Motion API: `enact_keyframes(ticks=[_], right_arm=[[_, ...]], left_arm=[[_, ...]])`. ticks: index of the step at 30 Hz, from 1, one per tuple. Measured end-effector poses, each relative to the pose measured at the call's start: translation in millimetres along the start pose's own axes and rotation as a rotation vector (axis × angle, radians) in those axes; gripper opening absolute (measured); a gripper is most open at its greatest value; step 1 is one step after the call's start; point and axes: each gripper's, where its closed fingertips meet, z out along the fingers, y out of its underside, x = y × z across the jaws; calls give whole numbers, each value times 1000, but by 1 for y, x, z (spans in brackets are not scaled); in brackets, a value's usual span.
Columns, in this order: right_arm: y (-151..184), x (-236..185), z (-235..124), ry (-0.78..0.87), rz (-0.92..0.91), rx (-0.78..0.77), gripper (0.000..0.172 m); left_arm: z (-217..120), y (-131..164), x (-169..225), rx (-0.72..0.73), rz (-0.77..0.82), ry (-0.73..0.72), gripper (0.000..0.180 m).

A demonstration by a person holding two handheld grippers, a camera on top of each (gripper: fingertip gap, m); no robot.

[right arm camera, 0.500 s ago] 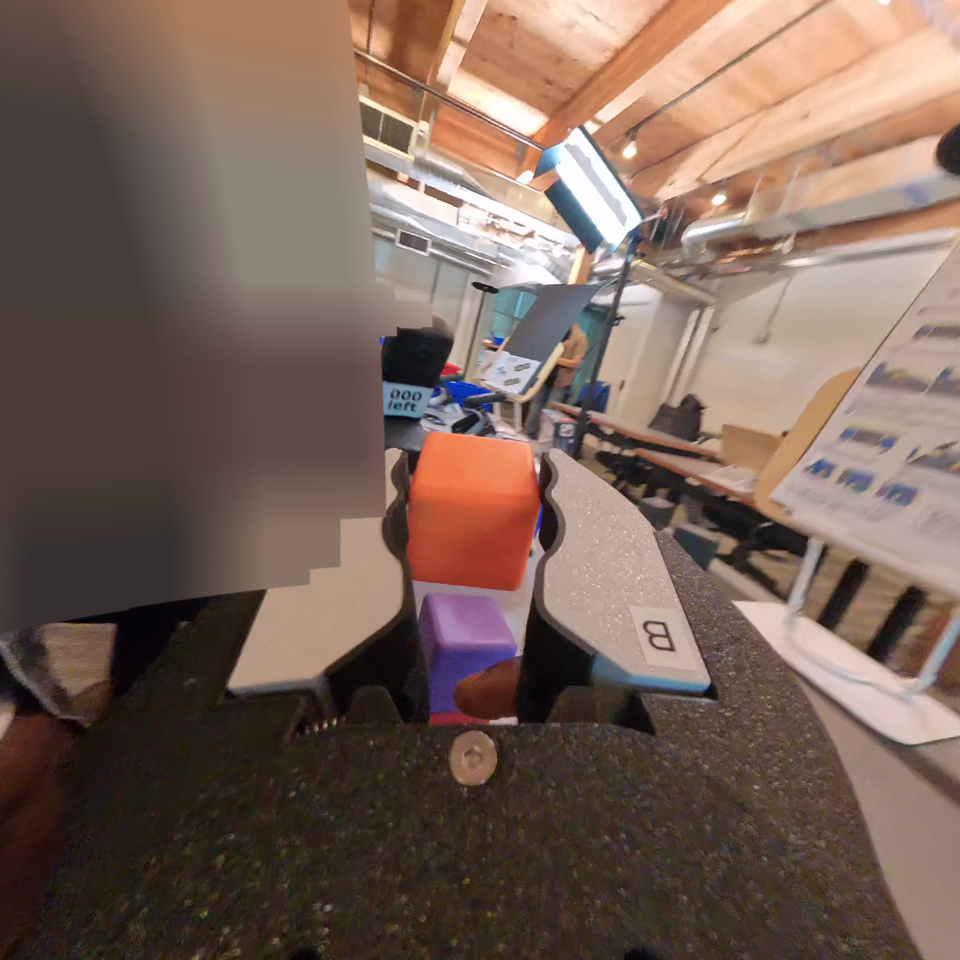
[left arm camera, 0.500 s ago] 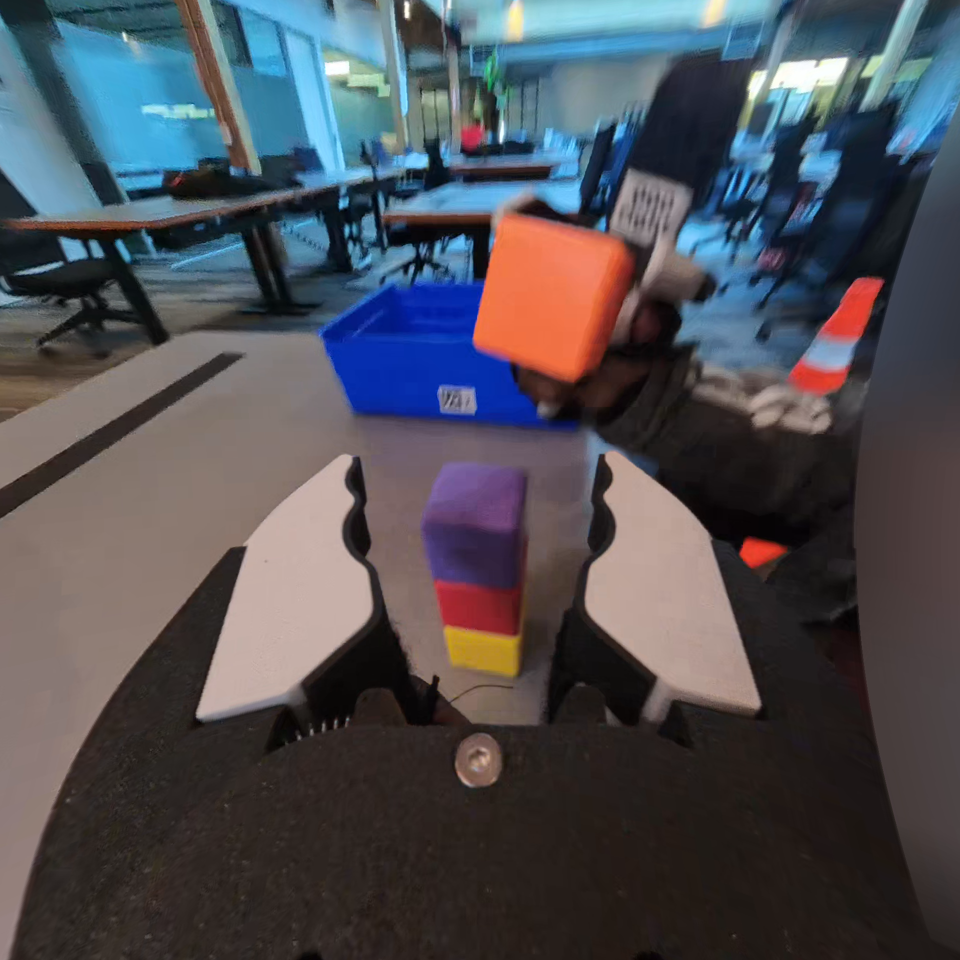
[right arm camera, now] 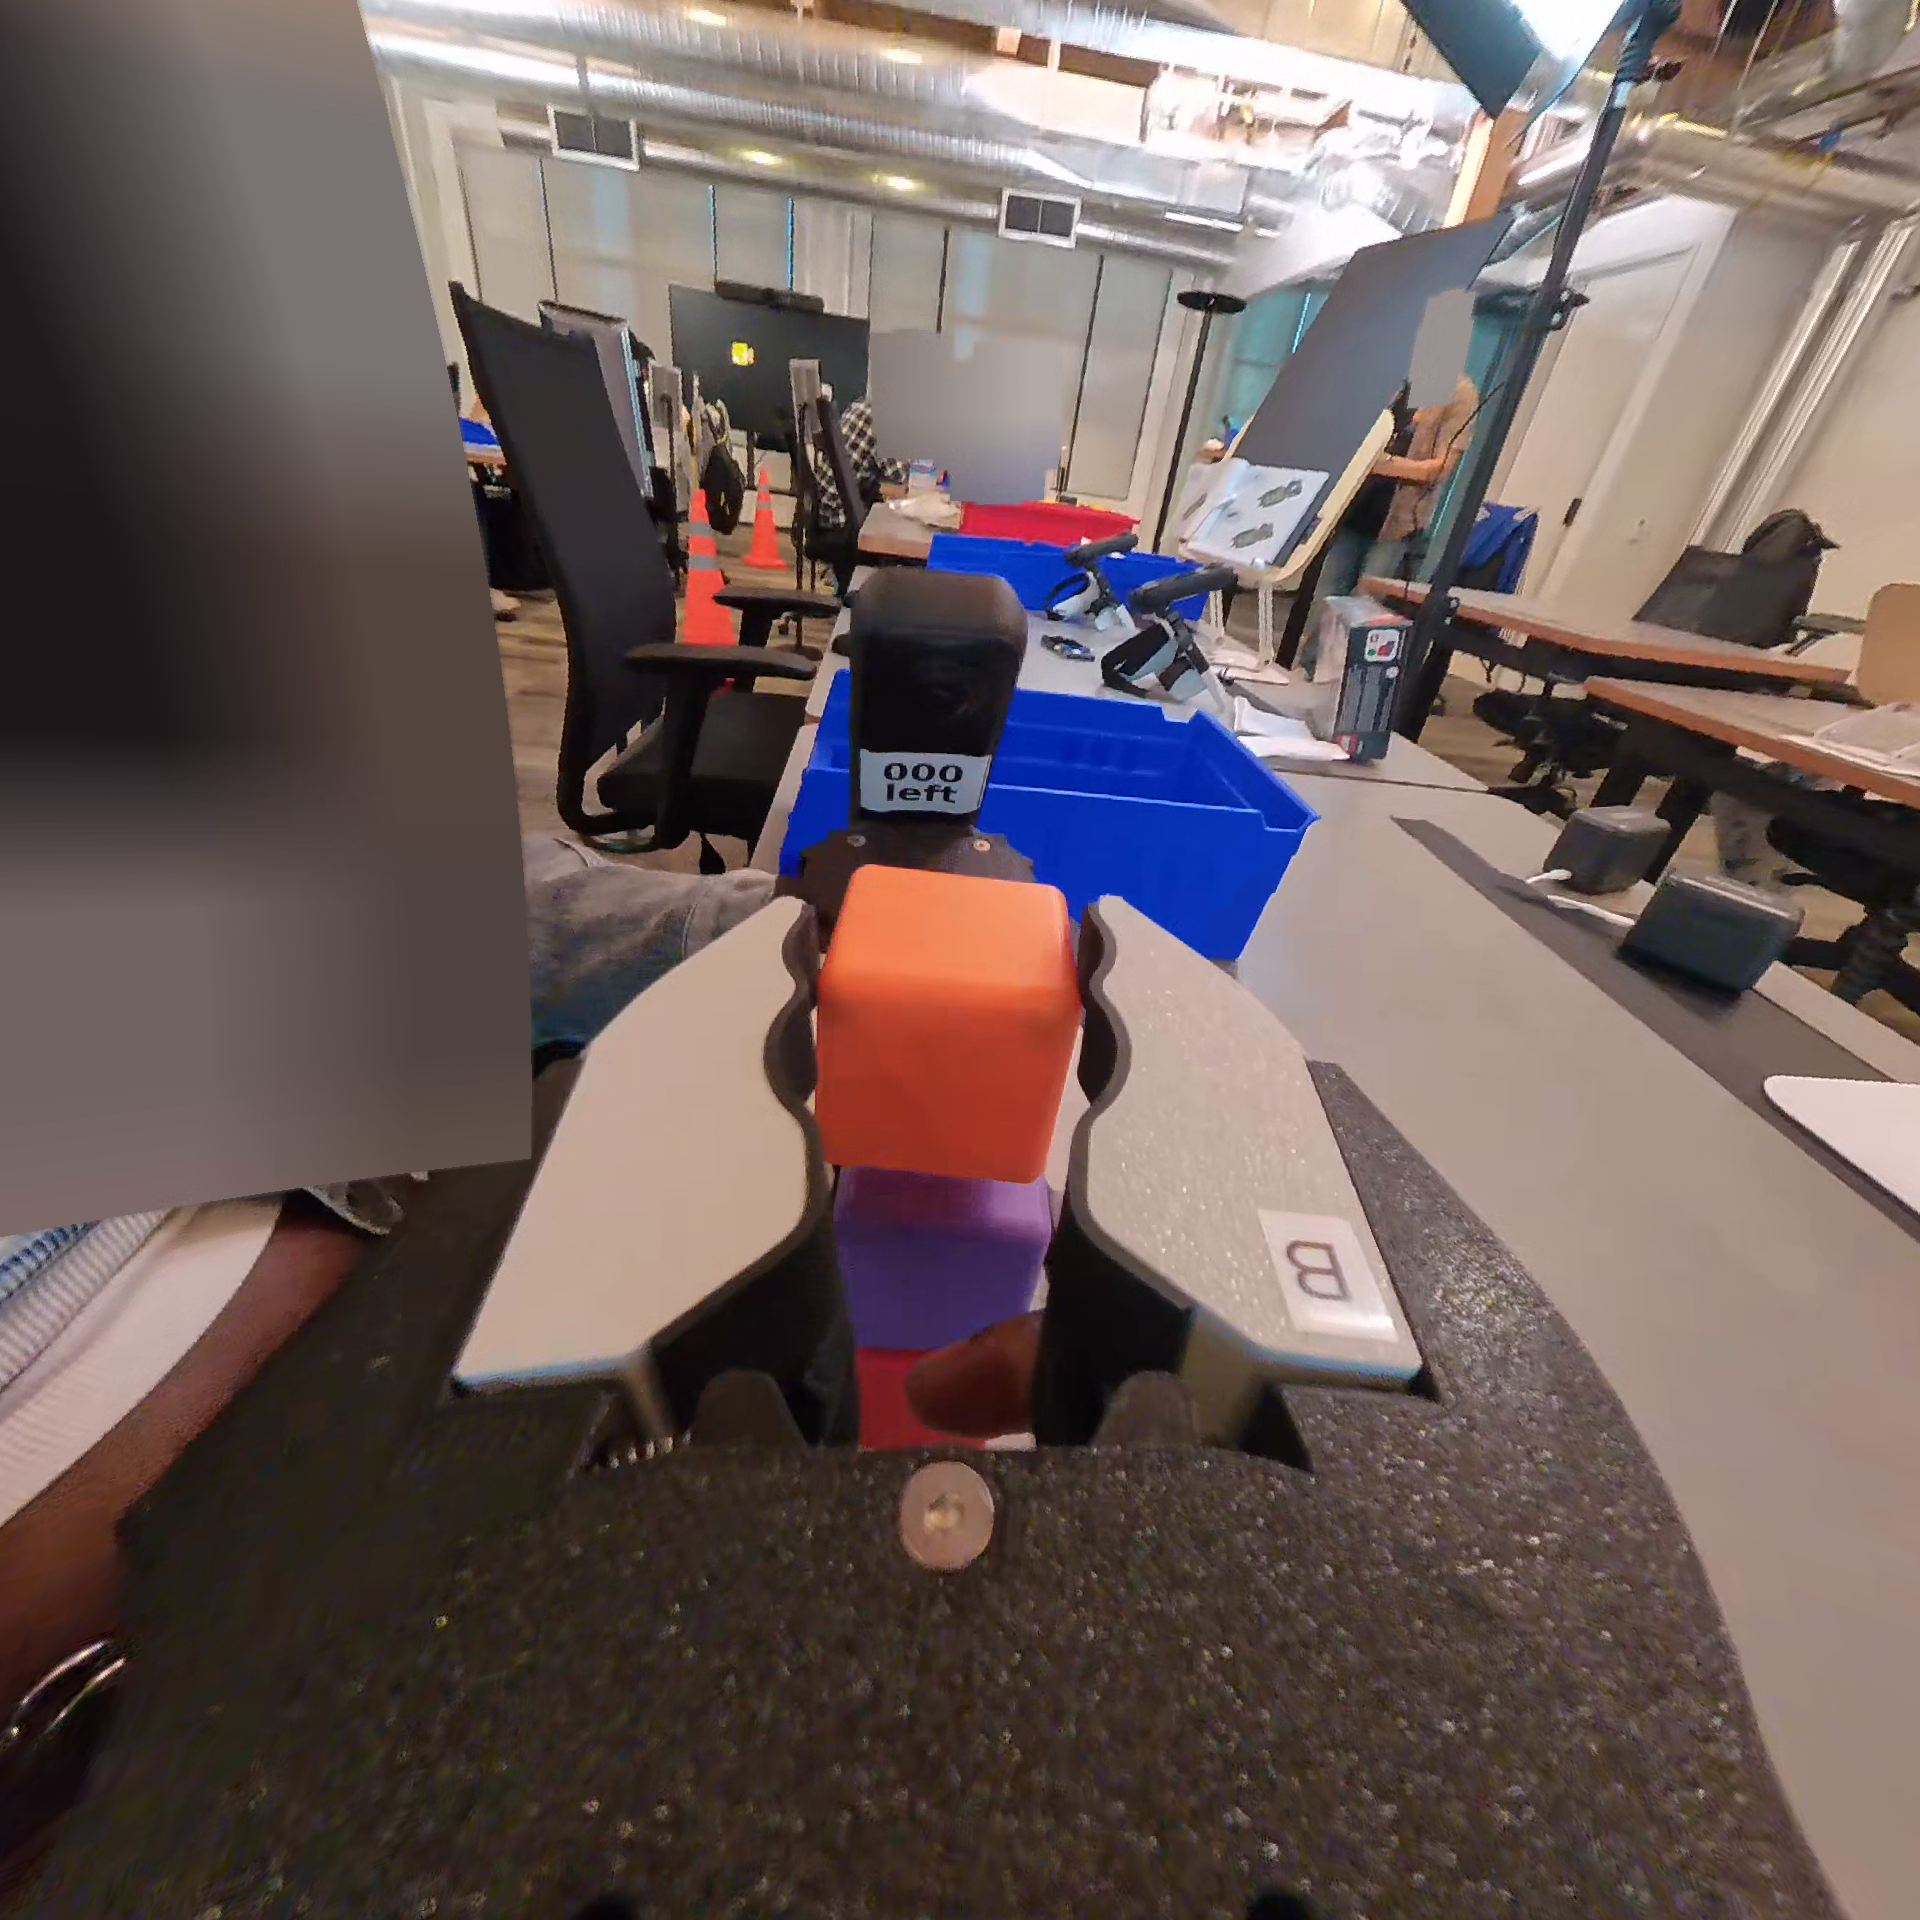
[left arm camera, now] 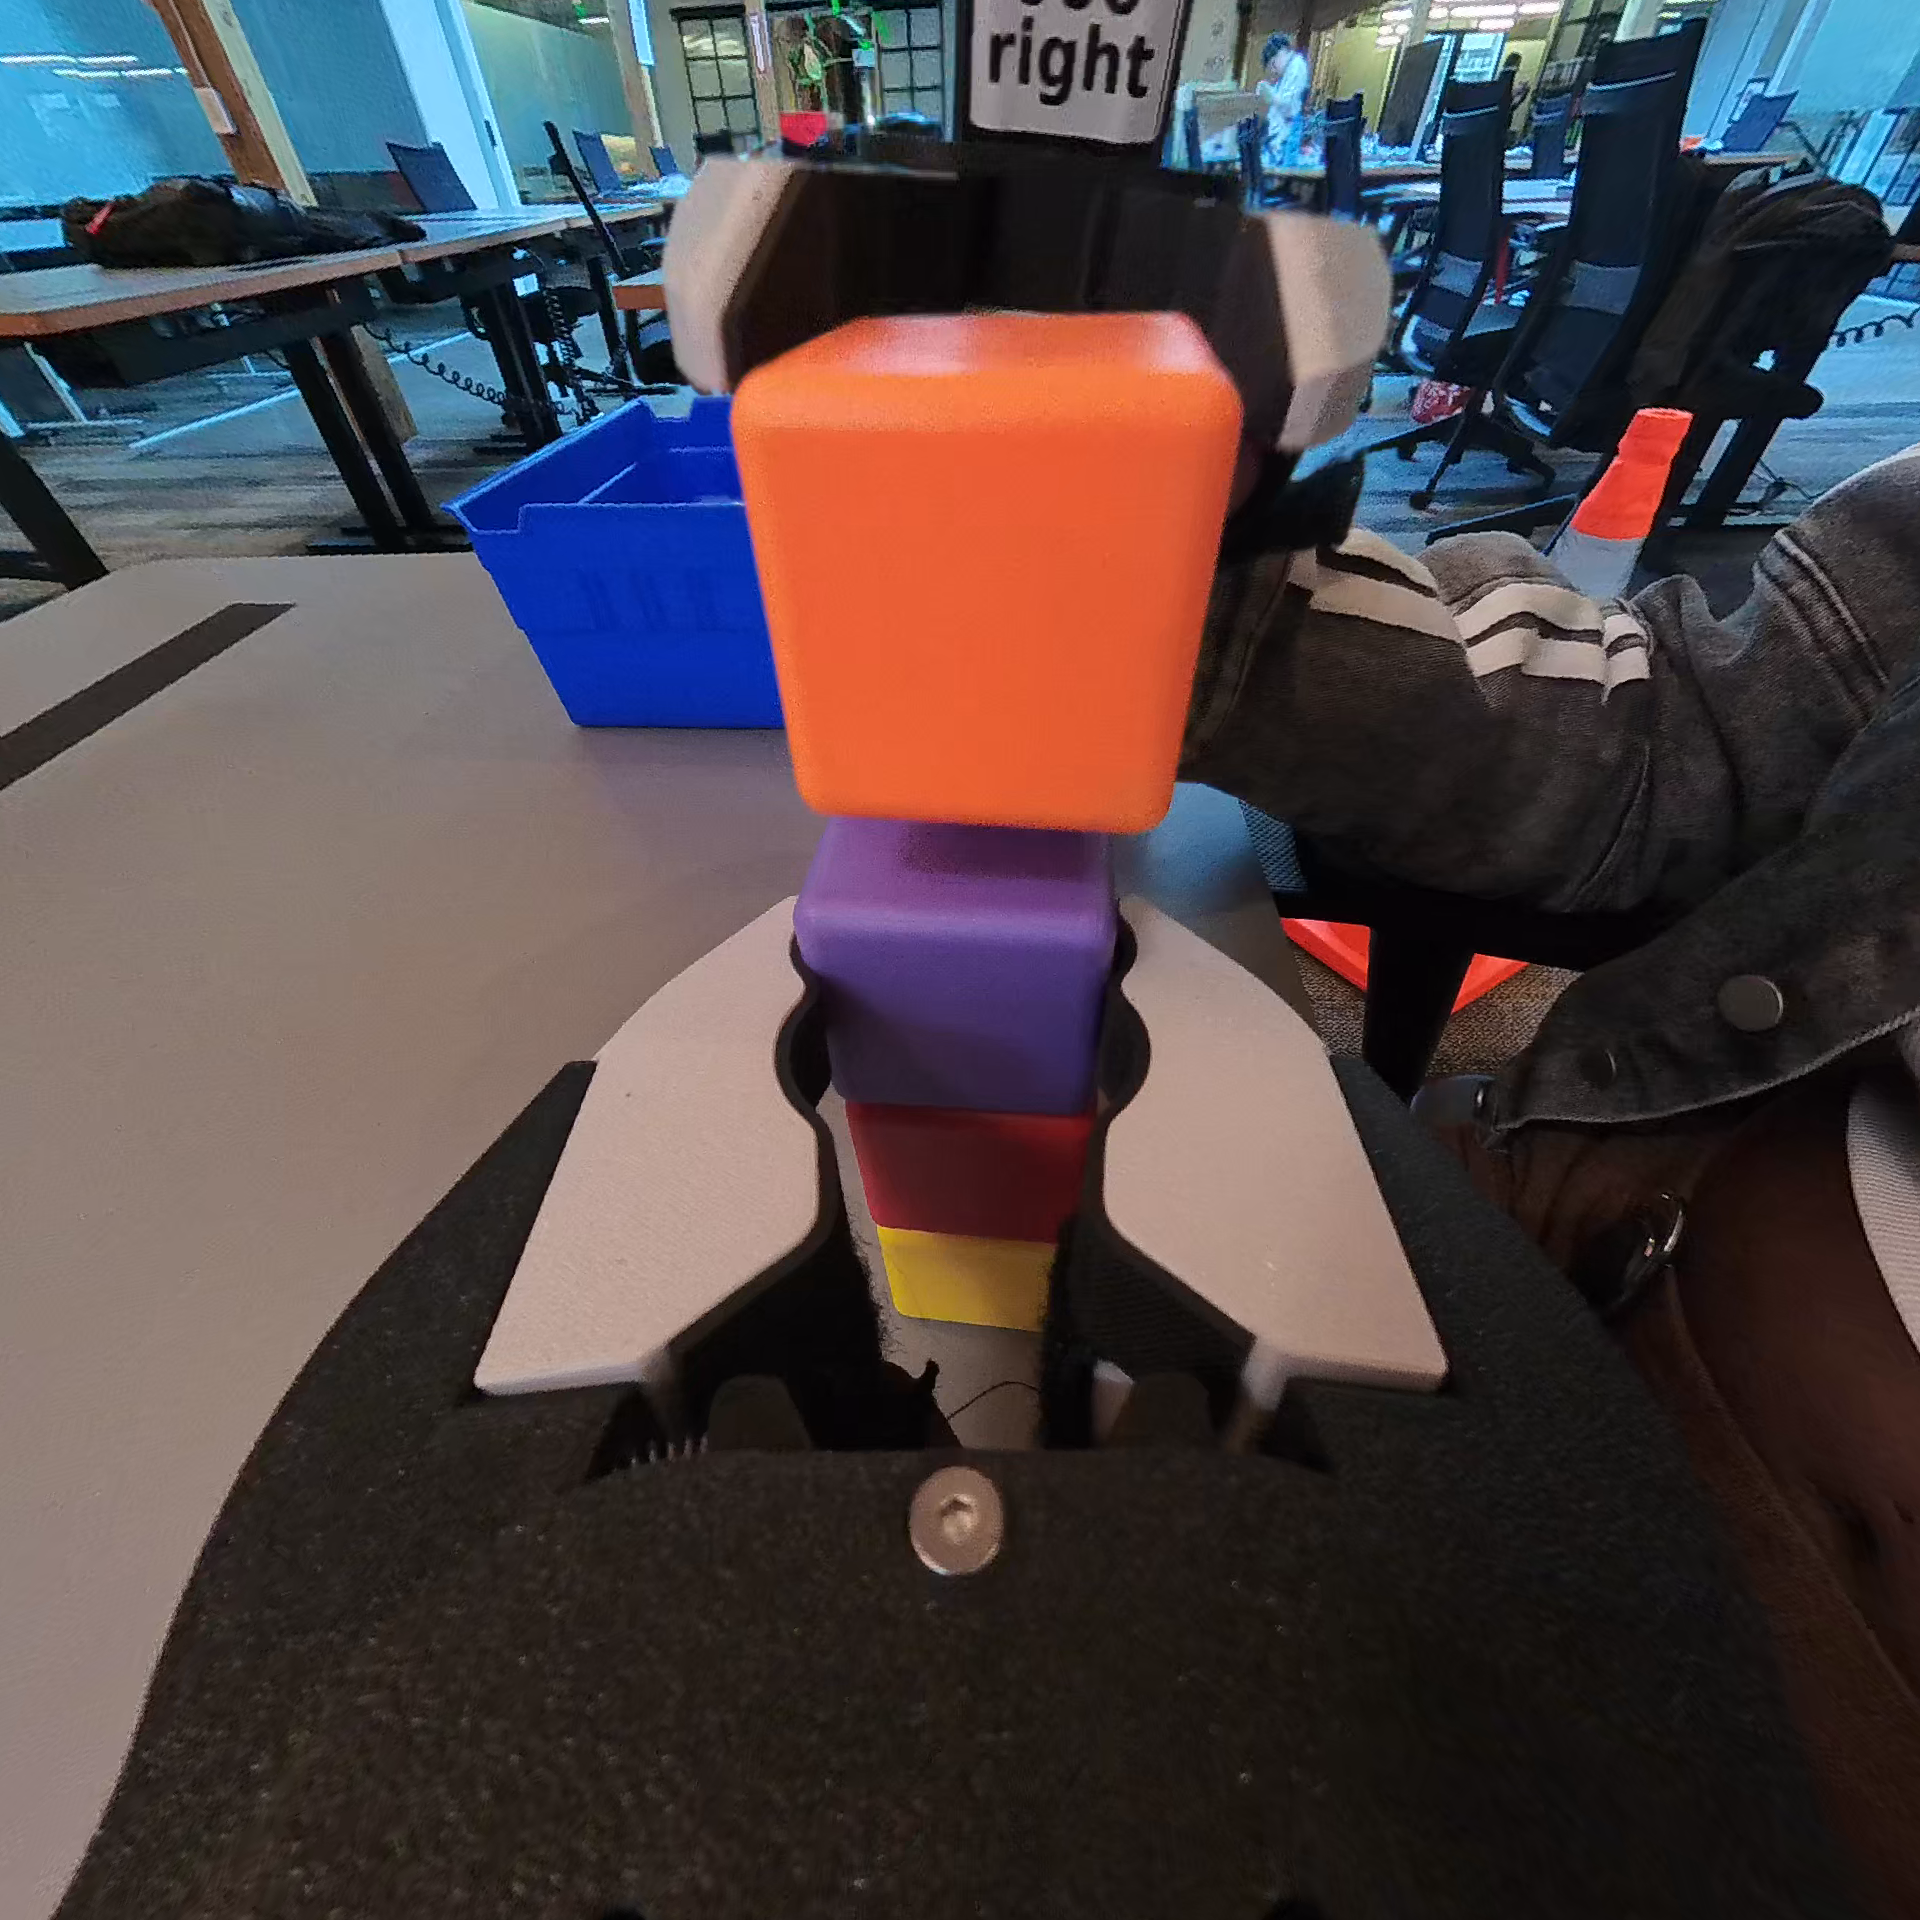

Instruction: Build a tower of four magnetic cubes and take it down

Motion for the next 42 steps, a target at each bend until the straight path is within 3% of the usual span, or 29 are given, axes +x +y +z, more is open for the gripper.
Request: enact_keyframes(ticks=[1,28,33,42], right_arm=[[3,0,1,-2,-3,-11,48],[10,4,0,-27,-11,82,48],[10,11,-7,7,18,96,68],[26,19,-14,32,56,32,67]], left_arm=[[0,0,0,1,1,0,49],[-1,0,-1,7,10,-40,50],[-3,1,-4,-12,22,-48,50],[-22,6,-29,-49,9,-109,50]])
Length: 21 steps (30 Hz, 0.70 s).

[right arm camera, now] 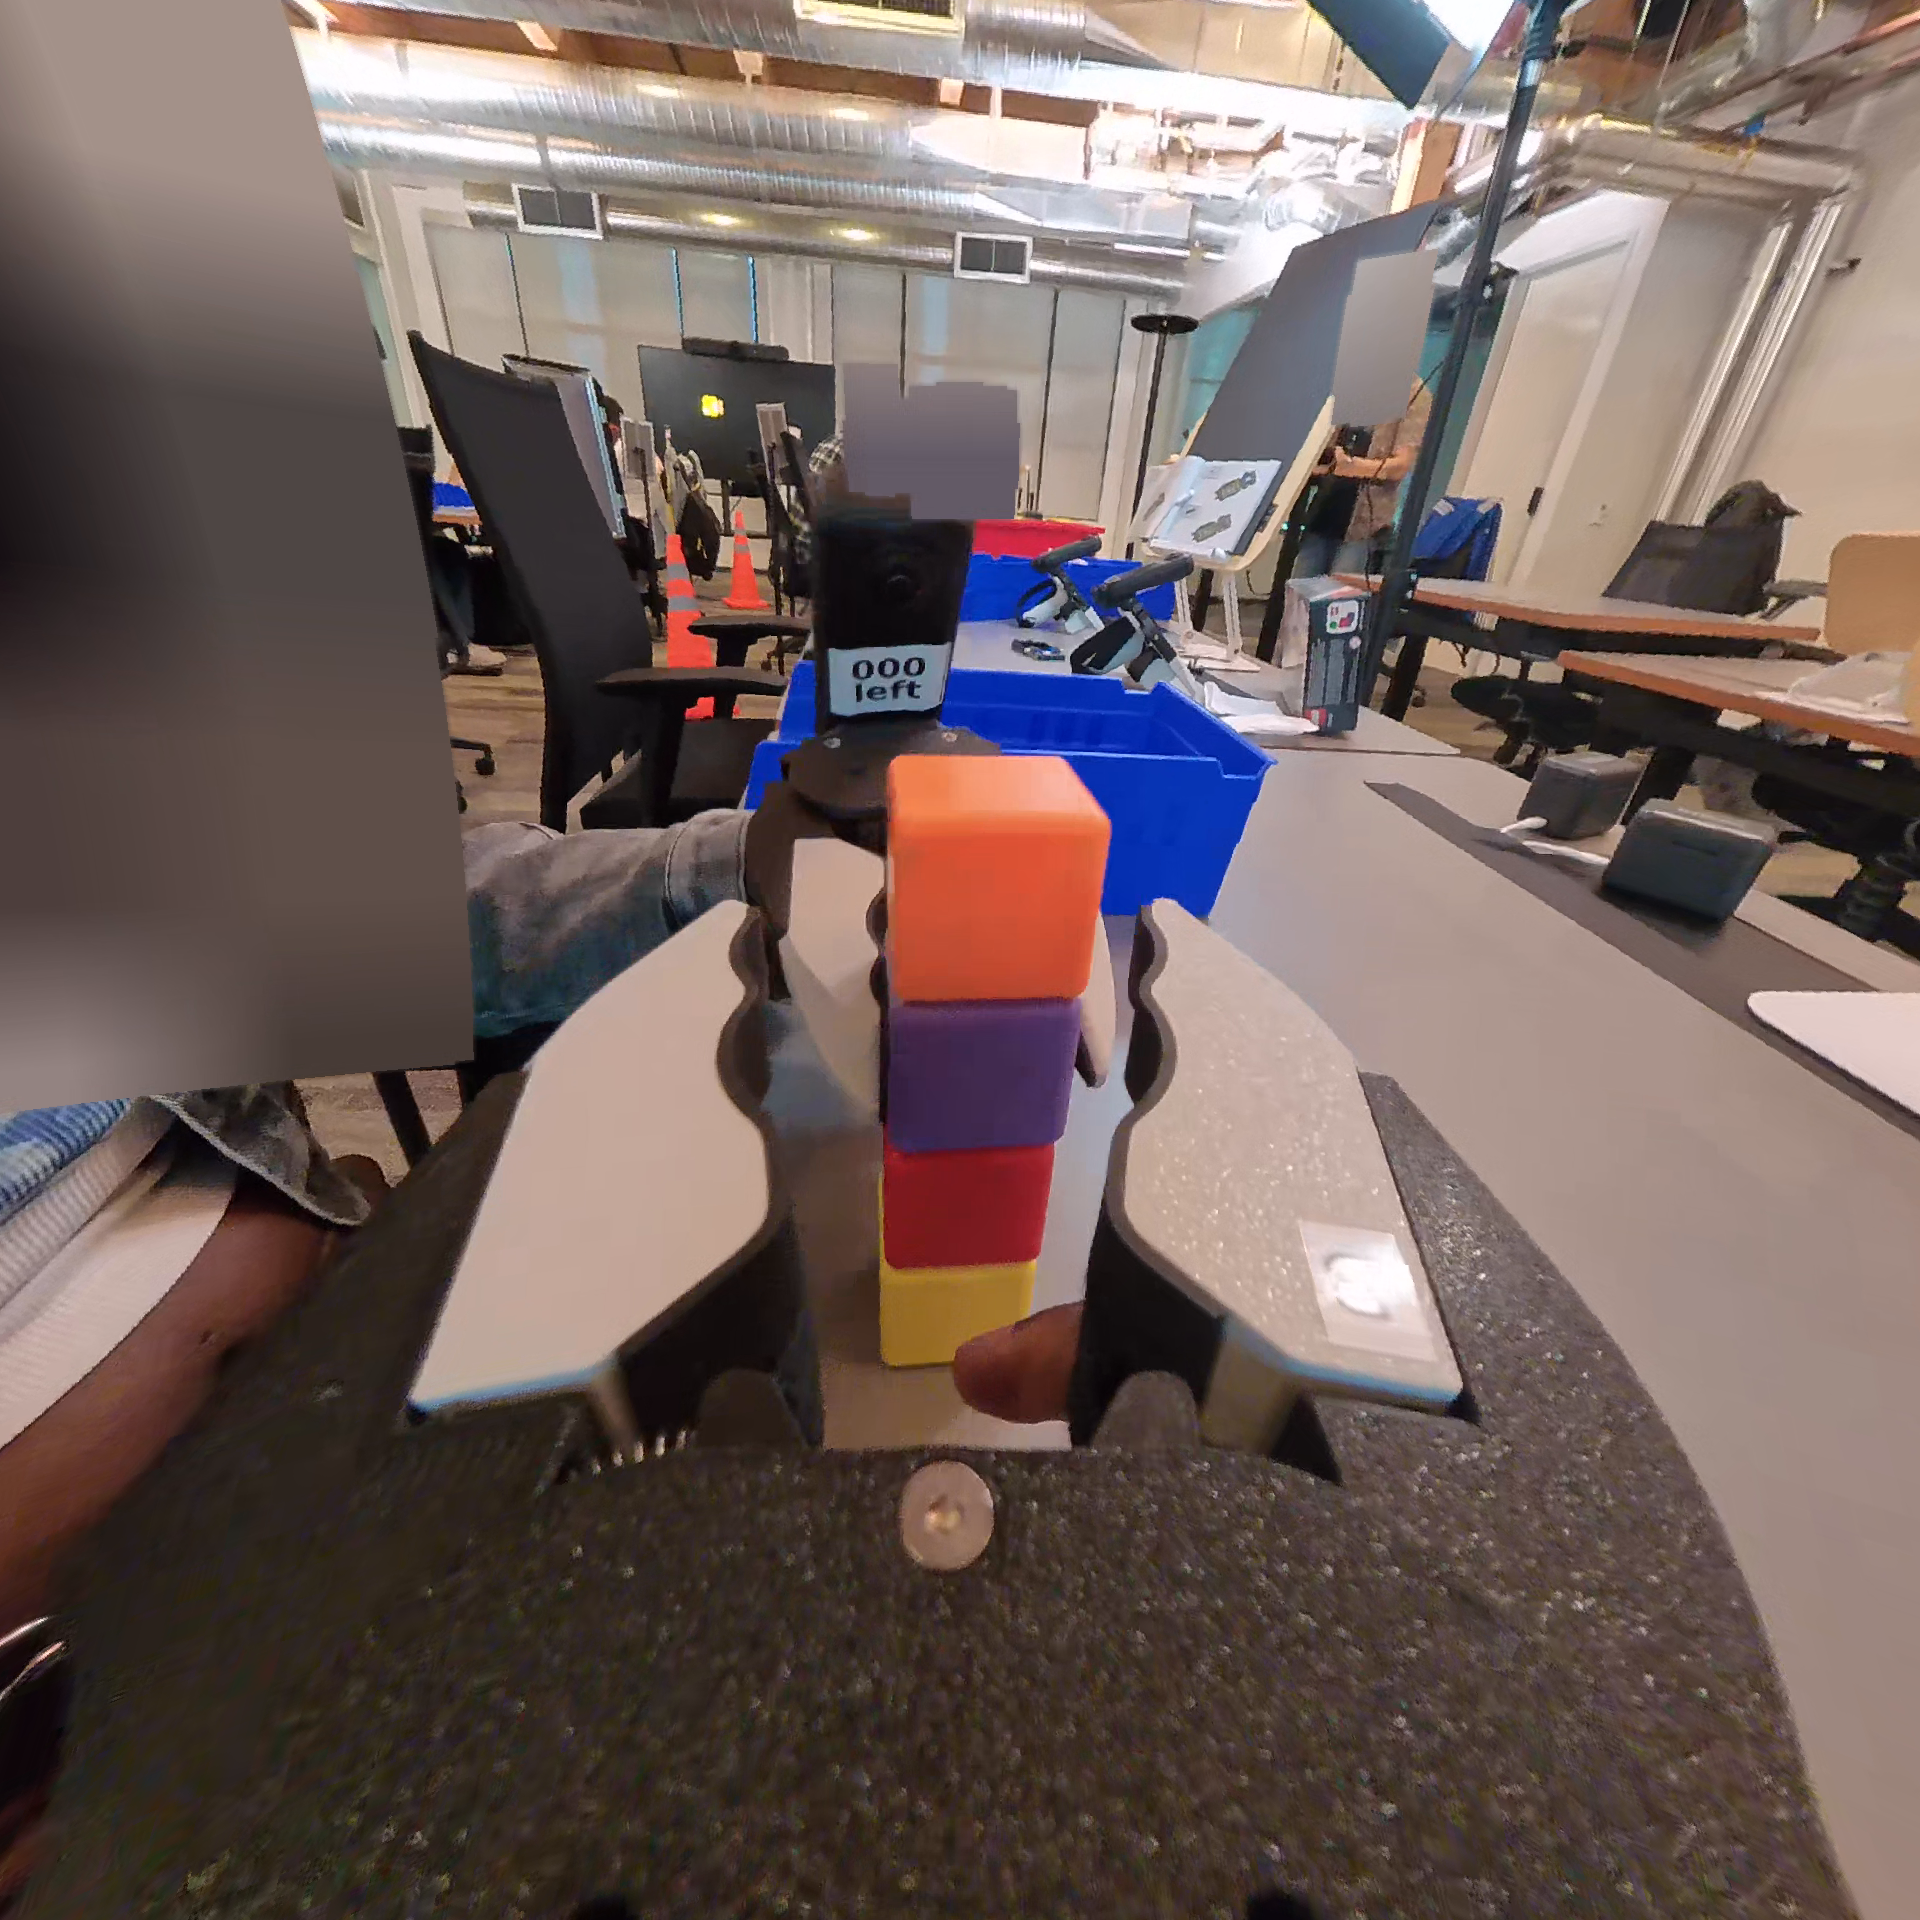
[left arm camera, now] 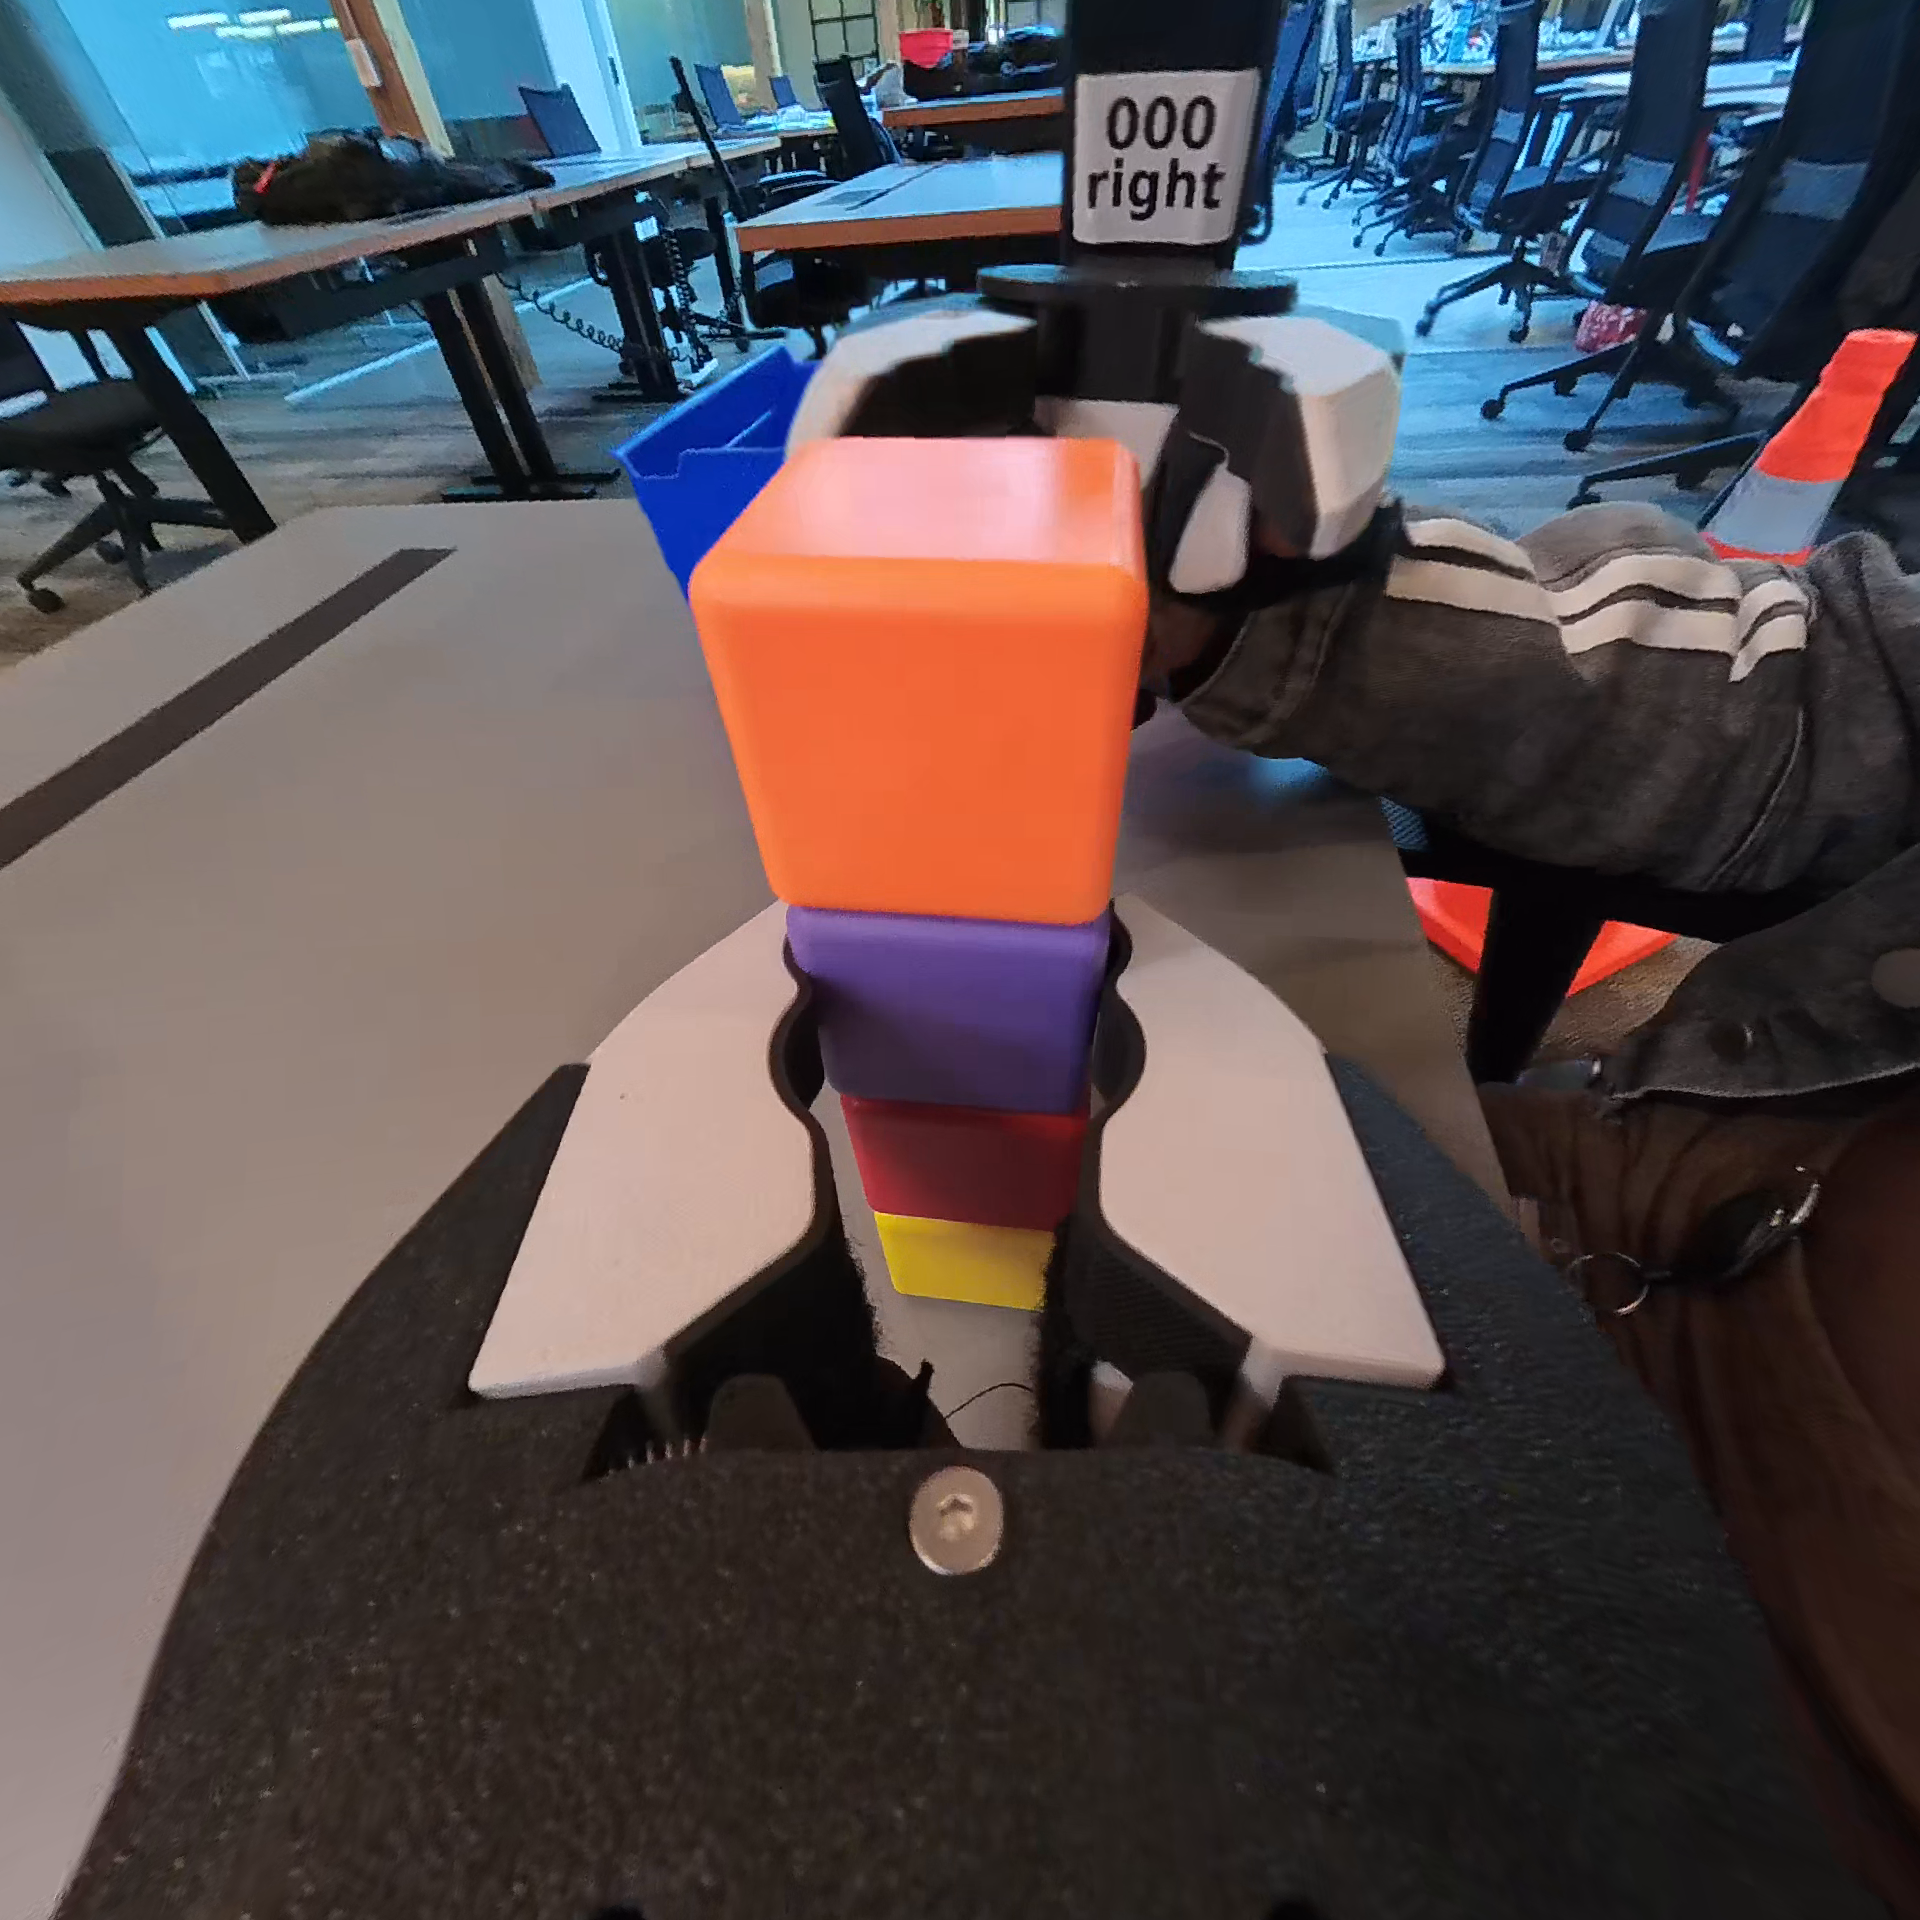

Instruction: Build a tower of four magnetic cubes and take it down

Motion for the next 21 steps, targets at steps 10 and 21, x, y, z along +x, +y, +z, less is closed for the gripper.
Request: enact_keyframes(ticks=[10,21], right_arm=[[14,0,-4,11,29,-98,79],[73,-13,-40,50,41,-662,116]], left_arm=[[-11,-4,1,25,-64,69,98],[-66,37,6,-310,-27,38,142]])
